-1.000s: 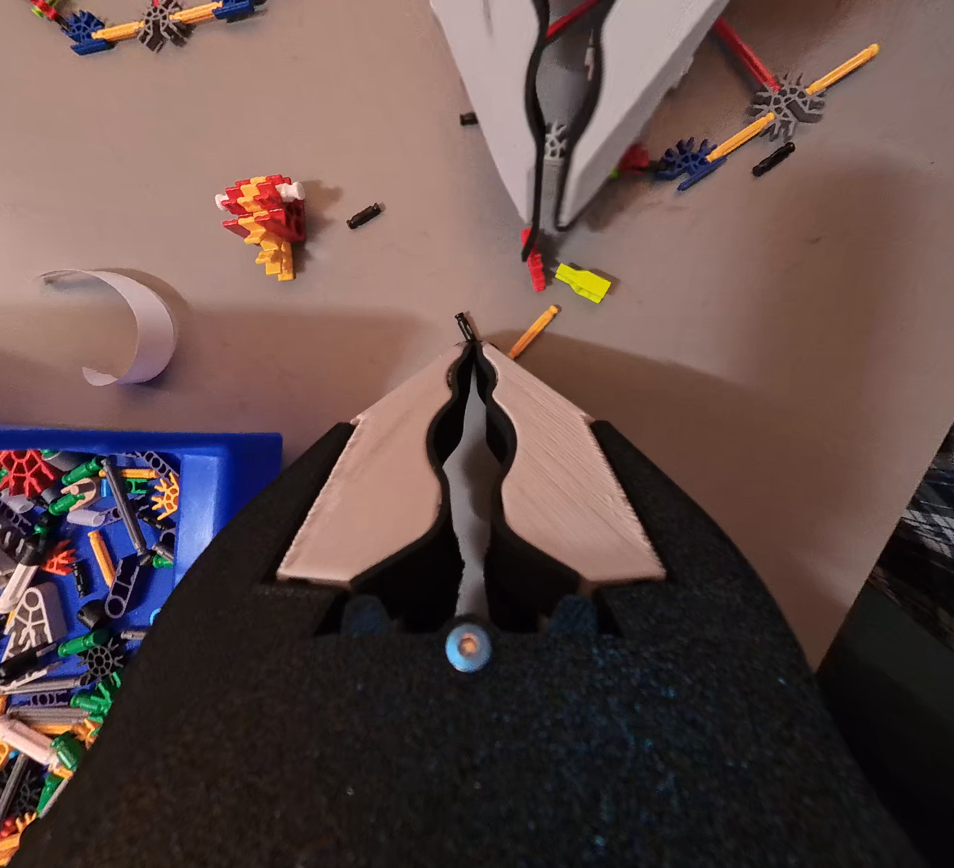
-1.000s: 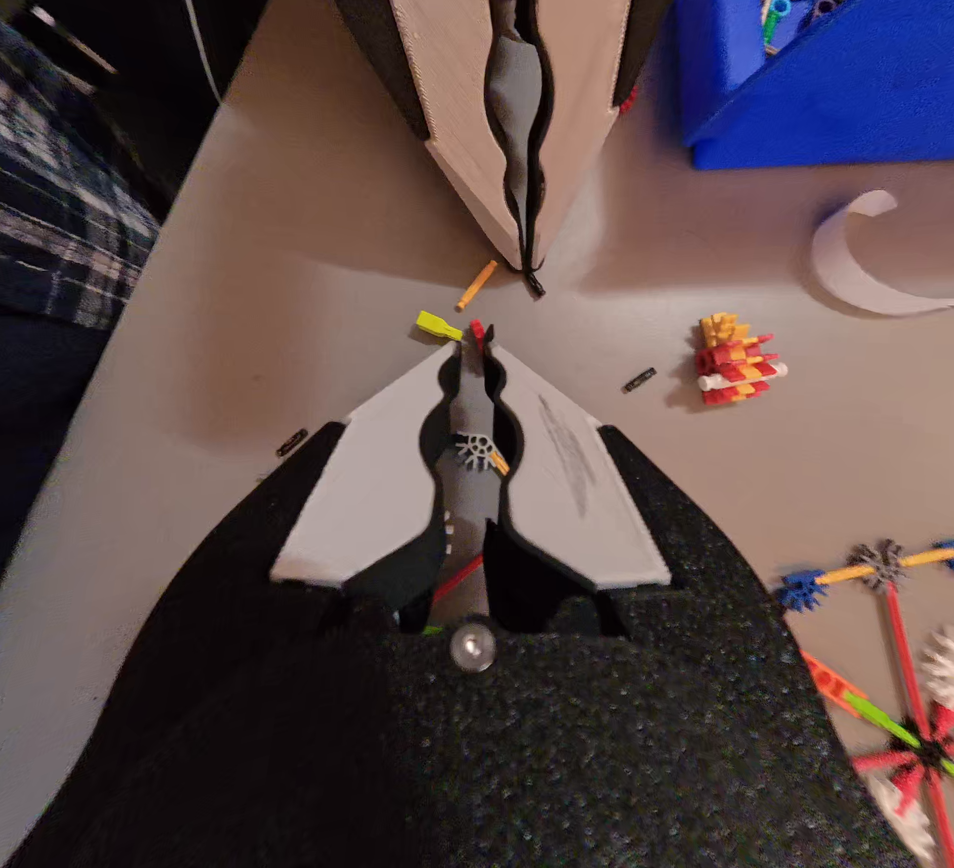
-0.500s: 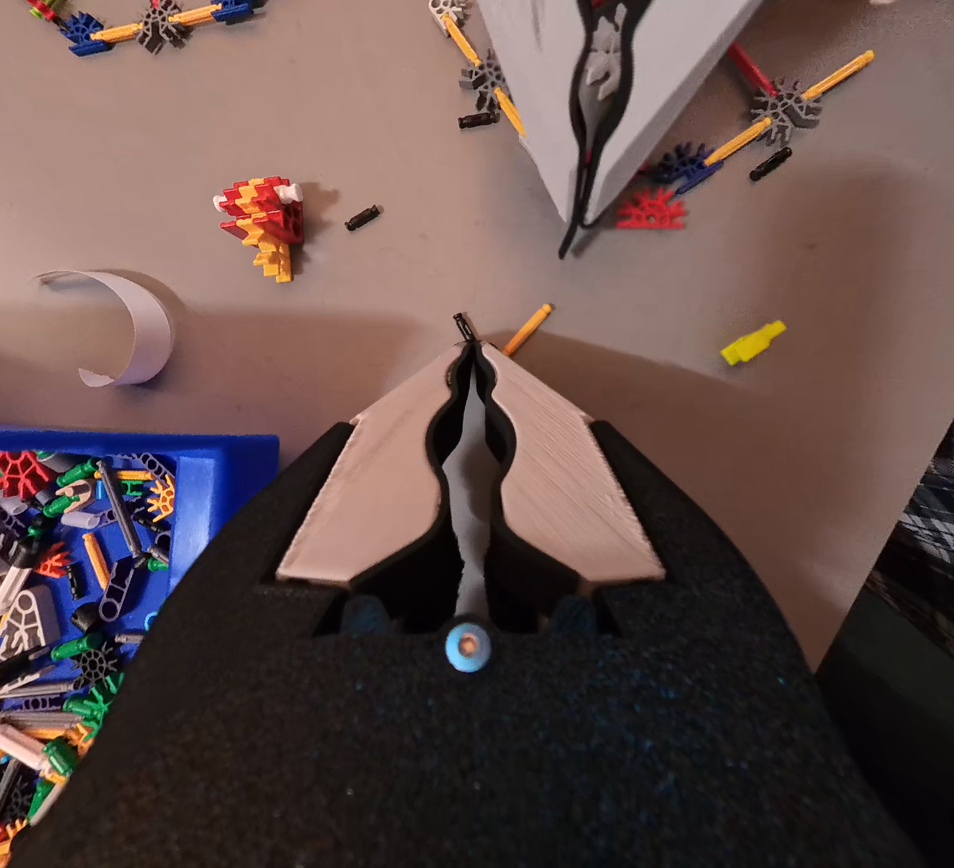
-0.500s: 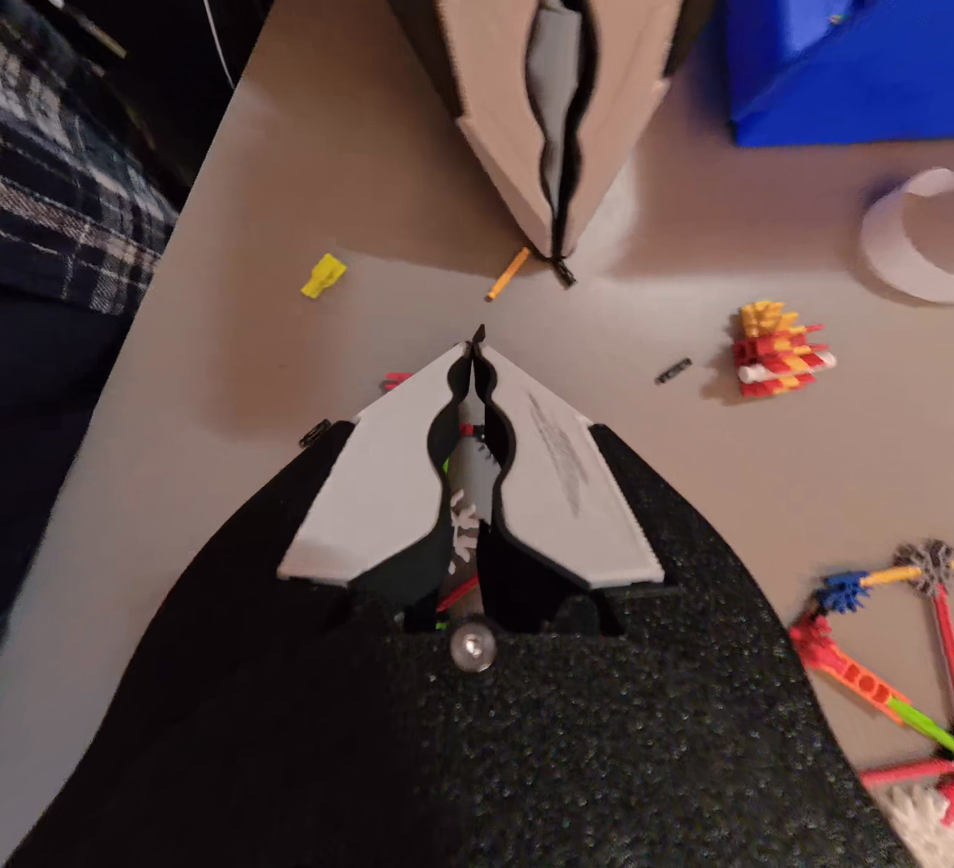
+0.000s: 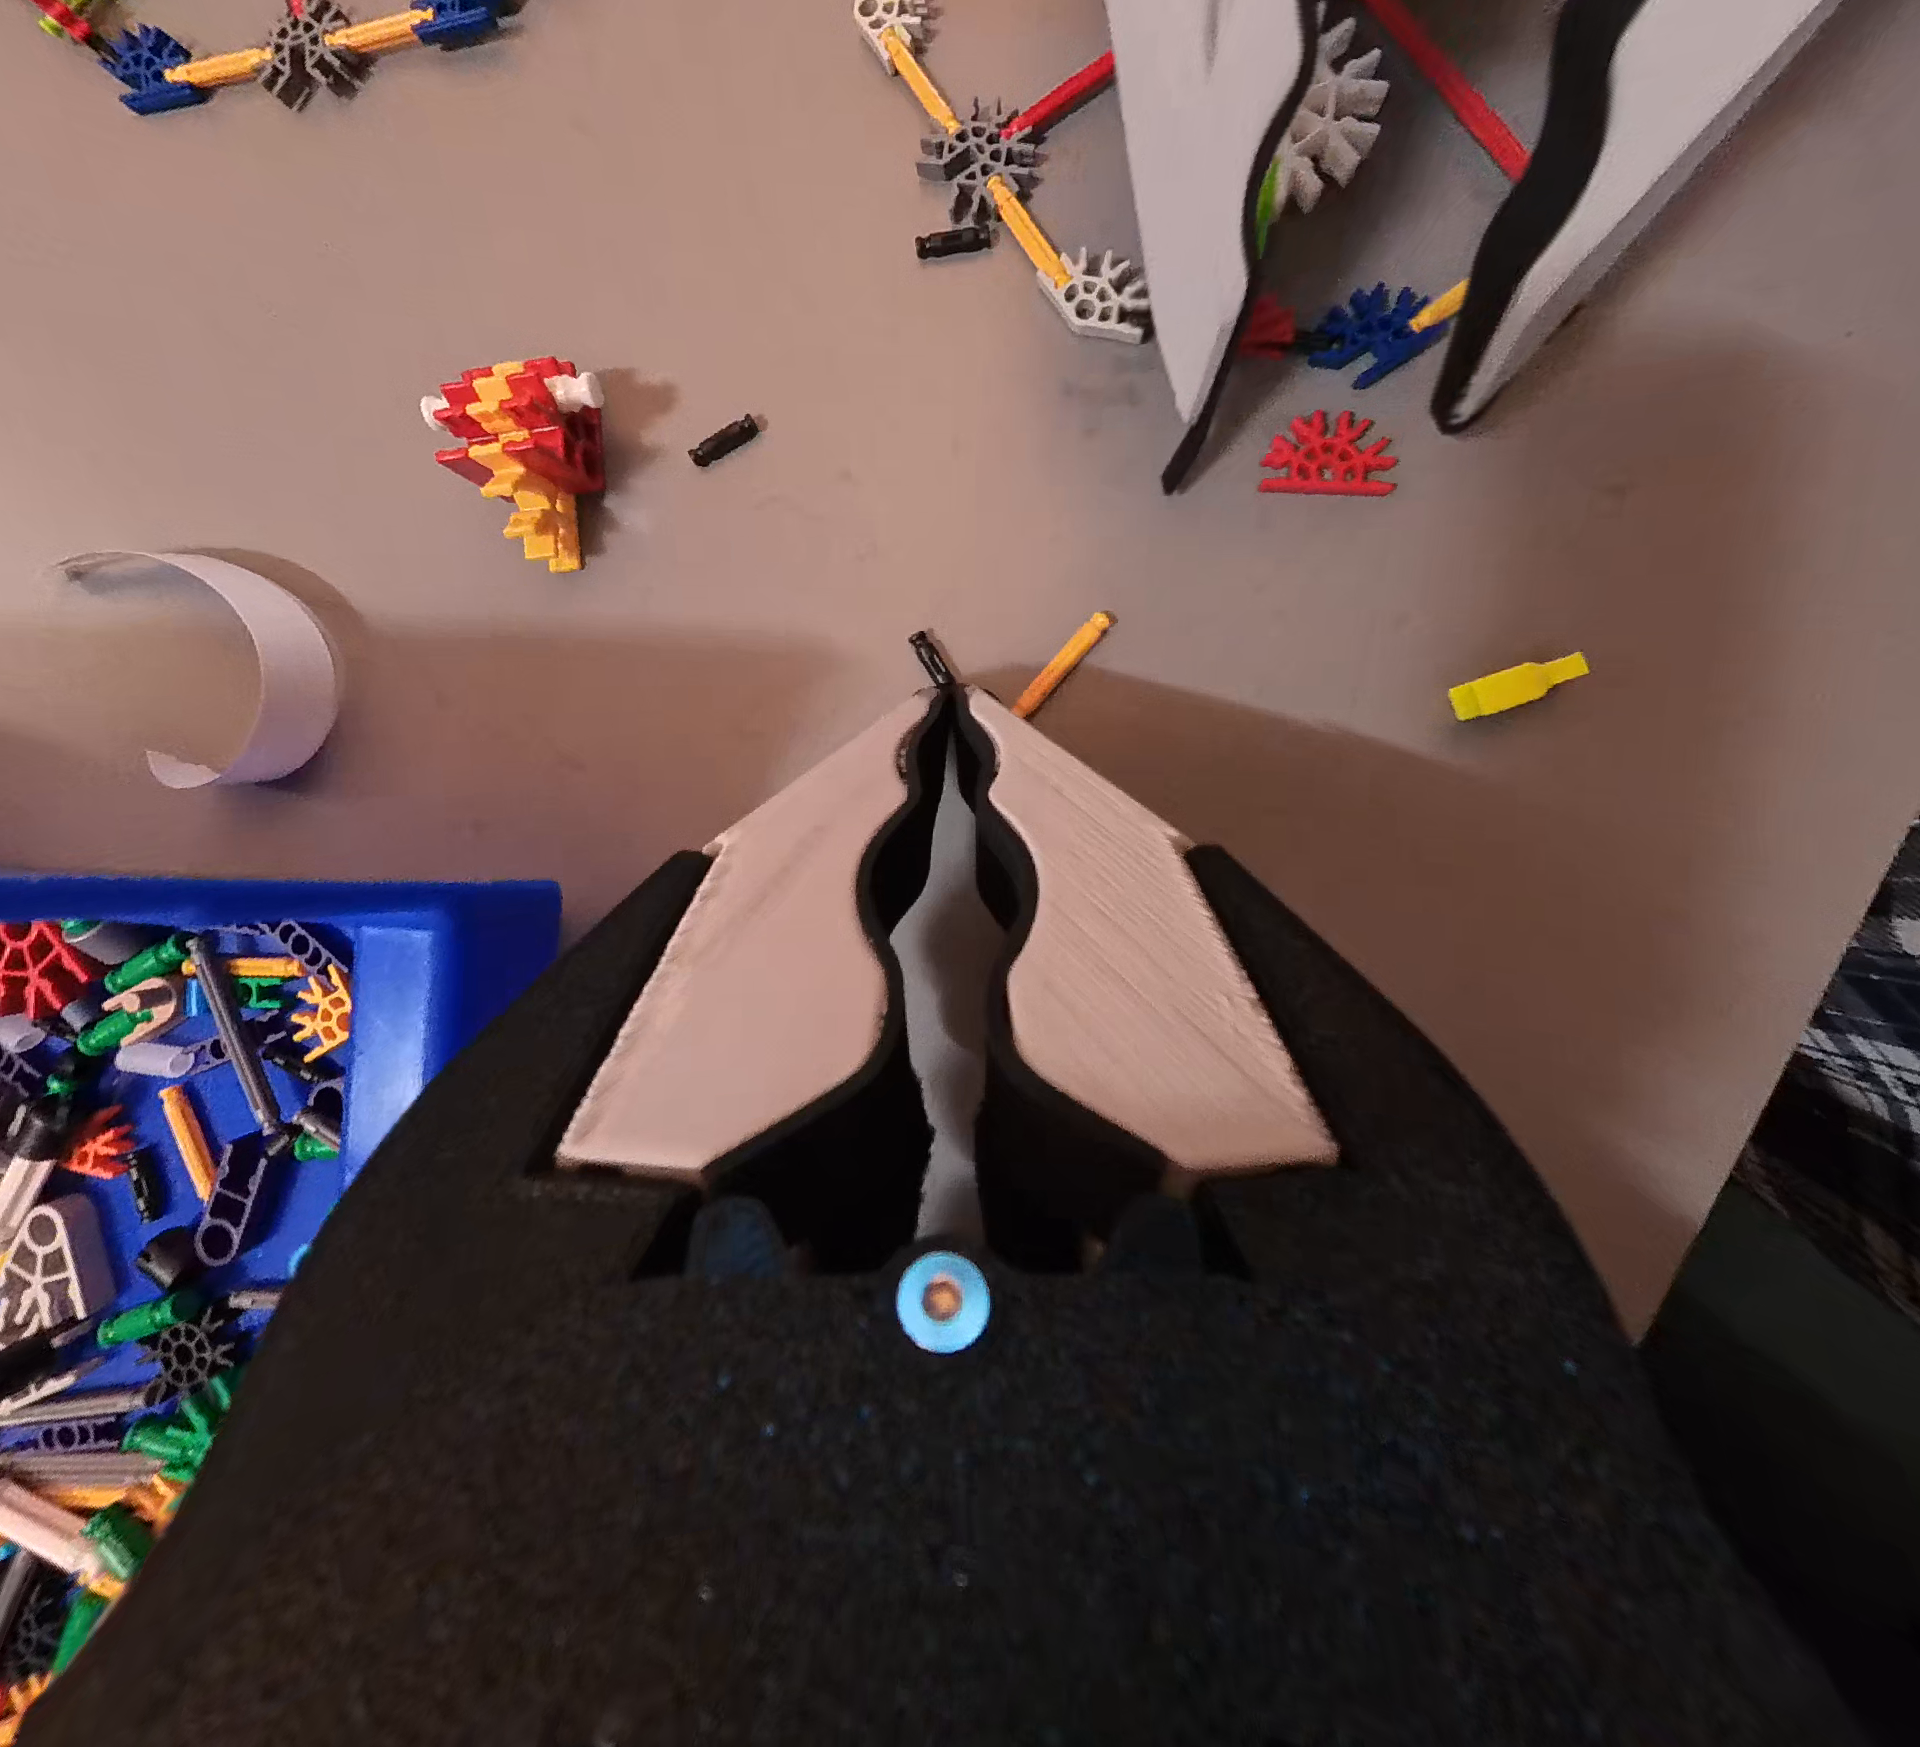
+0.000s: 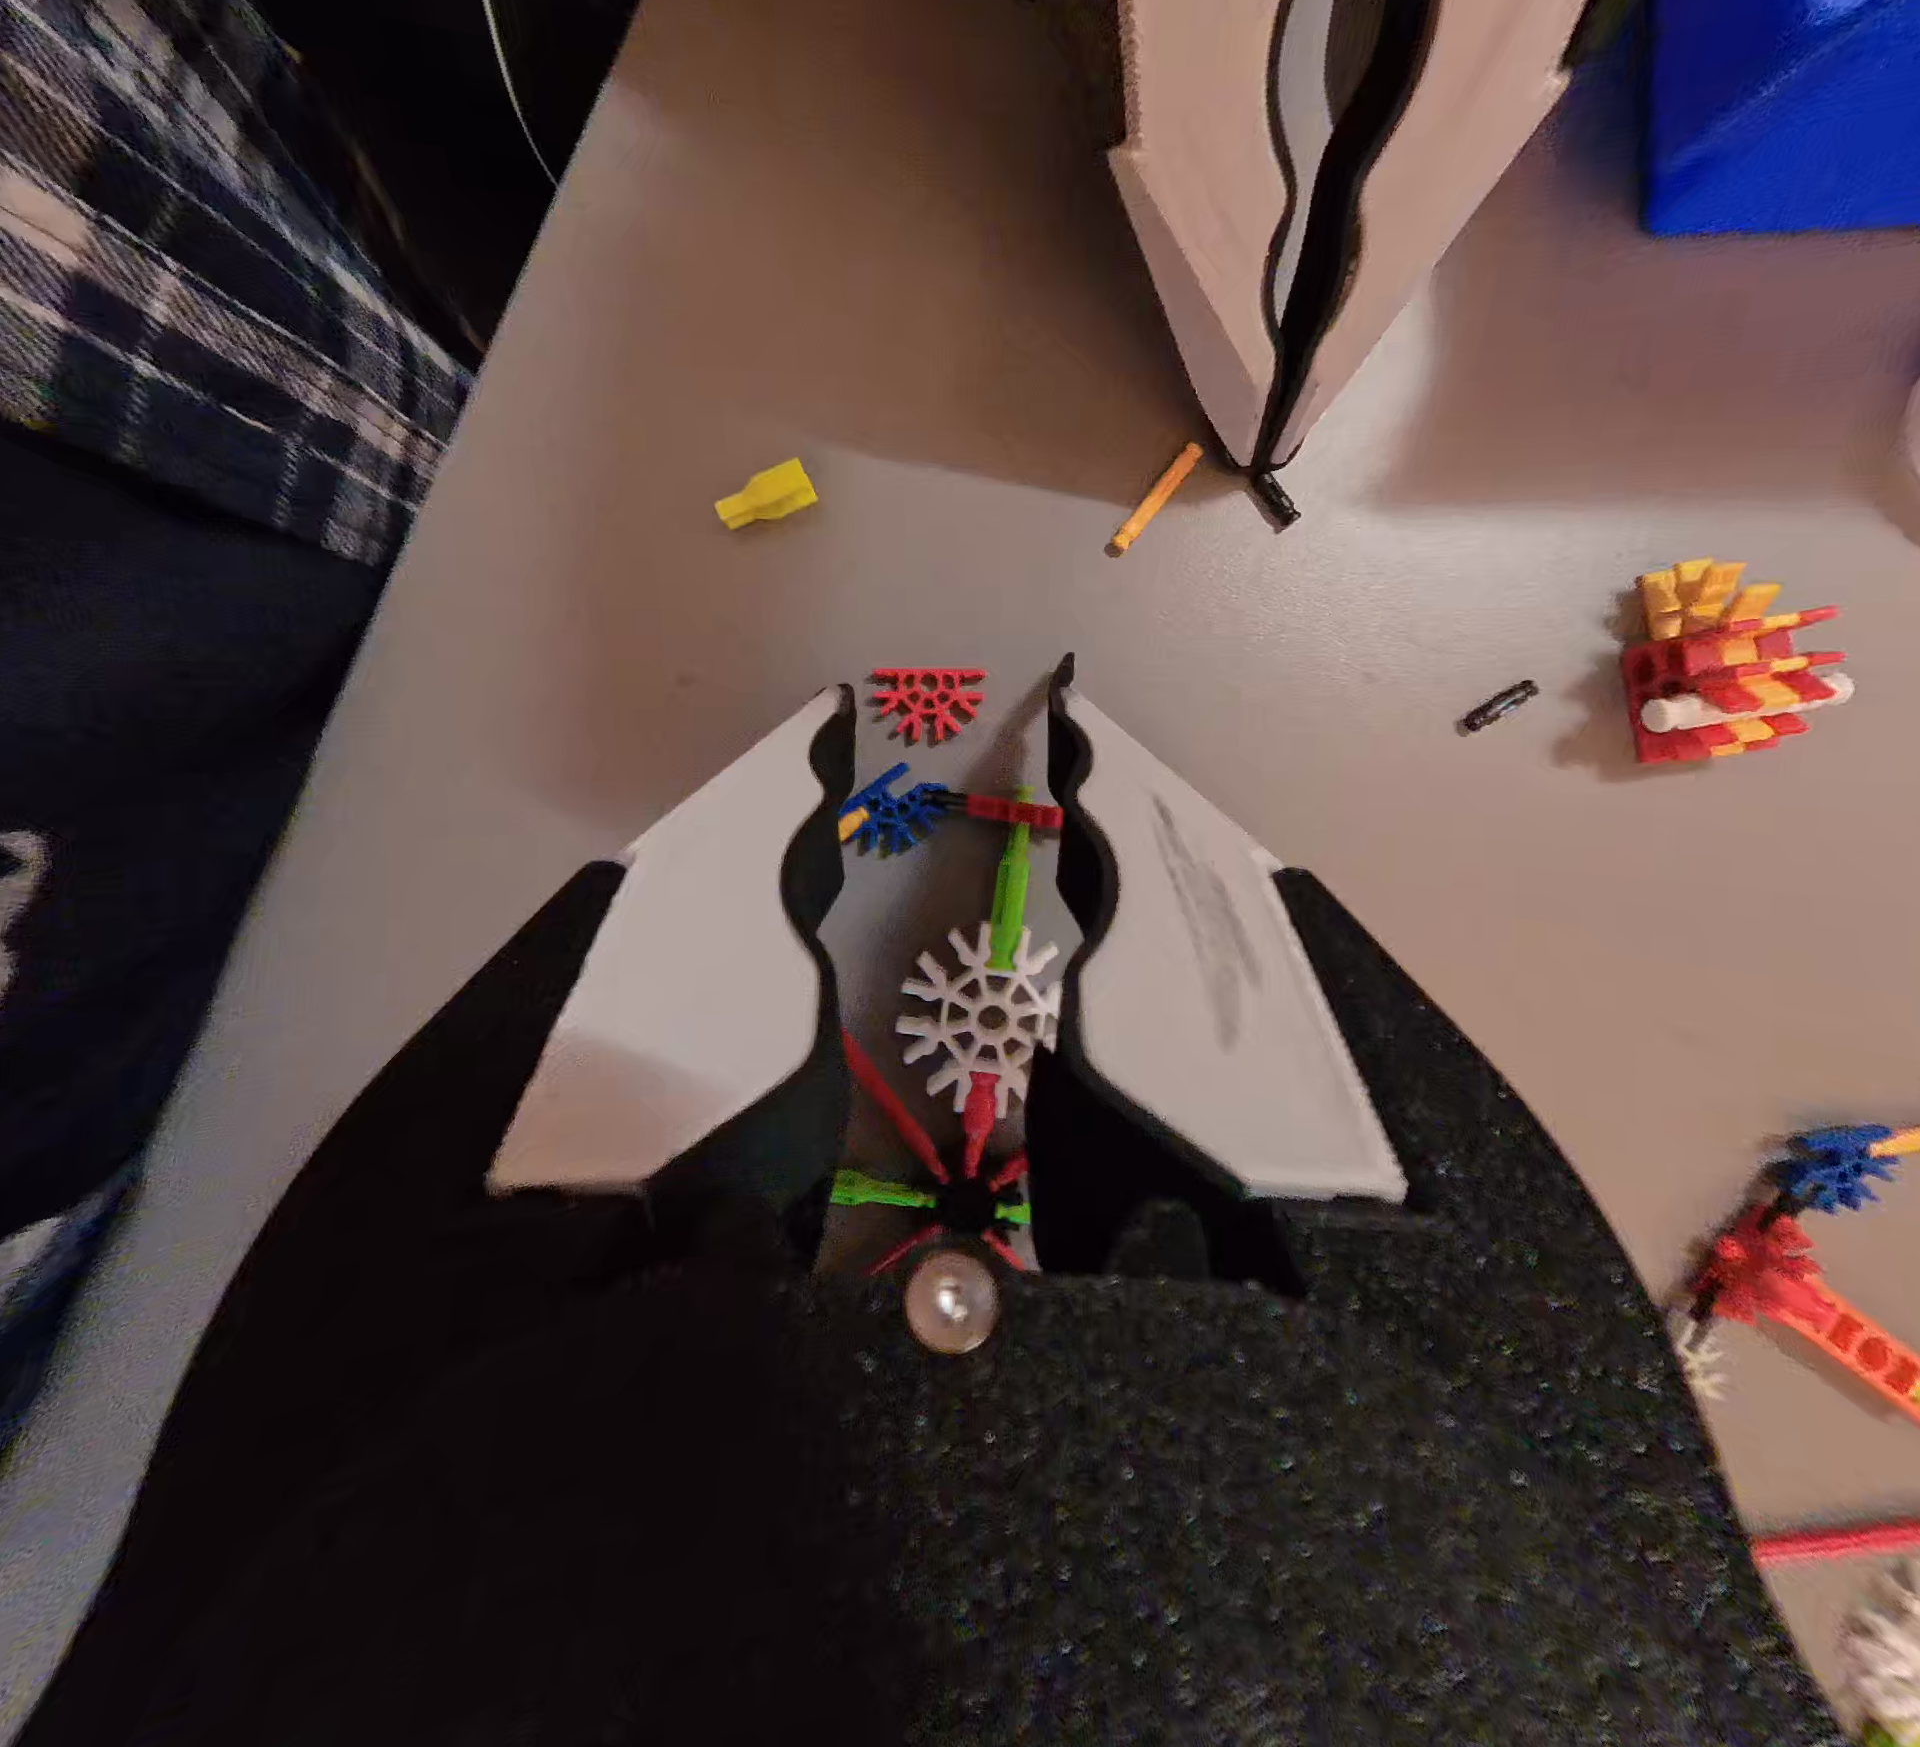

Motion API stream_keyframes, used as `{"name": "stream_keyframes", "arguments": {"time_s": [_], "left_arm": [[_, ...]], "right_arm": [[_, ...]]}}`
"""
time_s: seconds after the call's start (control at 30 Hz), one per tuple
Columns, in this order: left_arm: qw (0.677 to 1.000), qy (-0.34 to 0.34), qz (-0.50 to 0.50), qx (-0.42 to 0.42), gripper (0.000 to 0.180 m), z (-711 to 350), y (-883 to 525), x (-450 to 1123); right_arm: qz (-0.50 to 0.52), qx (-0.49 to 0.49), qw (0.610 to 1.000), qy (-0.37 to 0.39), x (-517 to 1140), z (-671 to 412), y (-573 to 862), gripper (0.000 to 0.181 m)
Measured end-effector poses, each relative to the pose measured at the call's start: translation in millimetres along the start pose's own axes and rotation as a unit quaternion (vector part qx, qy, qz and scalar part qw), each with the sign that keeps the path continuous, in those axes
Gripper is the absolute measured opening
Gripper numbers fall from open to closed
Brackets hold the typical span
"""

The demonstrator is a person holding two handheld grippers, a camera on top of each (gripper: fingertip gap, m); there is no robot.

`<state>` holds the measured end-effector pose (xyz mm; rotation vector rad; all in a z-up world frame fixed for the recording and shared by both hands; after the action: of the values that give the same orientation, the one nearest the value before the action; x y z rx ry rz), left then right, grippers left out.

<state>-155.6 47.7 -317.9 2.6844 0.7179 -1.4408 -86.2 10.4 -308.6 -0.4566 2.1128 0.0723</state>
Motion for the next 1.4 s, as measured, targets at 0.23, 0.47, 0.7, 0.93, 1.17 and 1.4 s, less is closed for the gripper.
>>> {"name": "stream_keyframes", "arguments": {"time_s": [0.23,0.47,0.7,0.93,1.17,1.4], "left_arm": [[1.000,-0.003,0.000,0.004,0.000,0,0,0],[1.000,-0.002,-0.008,0.000,0.000,2,1,-2],[1.000,-0.009,-0.015,-0.006,0.000,2,1,-2],[1.000,-0.015,-0.019,-0.019,0.000,5,3,-4],[0.999,-0.017,-0.032,-0.034,0.000,10,1,-10],[0.998,-0.009,-0.046,-0.048,0.001,9,-2,-11]], "right_arm": [[0.000,-0.030,0.999,-0.024,11,3,3,0.017],[0.021,0.027,0.999,0.000,9,1,22,0.014],[0.053,0.096,0.994,0.027,1,1,49,0.000],[0.066,0.050,0.996,0.017,0,-11,53,0.020],[0.073,0.100,0.992,0.040,5,-24,53,0.040],[0.106,0.117,0.987,0.035,19,-22,62,0.019]]}}
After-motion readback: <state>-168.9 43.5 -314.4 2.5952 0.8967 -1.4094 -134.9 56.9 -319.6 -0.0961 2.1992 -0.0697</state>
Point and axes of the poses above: each gripper's, where its closed fingertips meet, x out along the fingers, z out of its underside, y = z × x across the jaws, the point moved 1 cm from there along -x, back along the fingers, and after that the axes turned 7 degrees about -z, right-handed, at the moved point
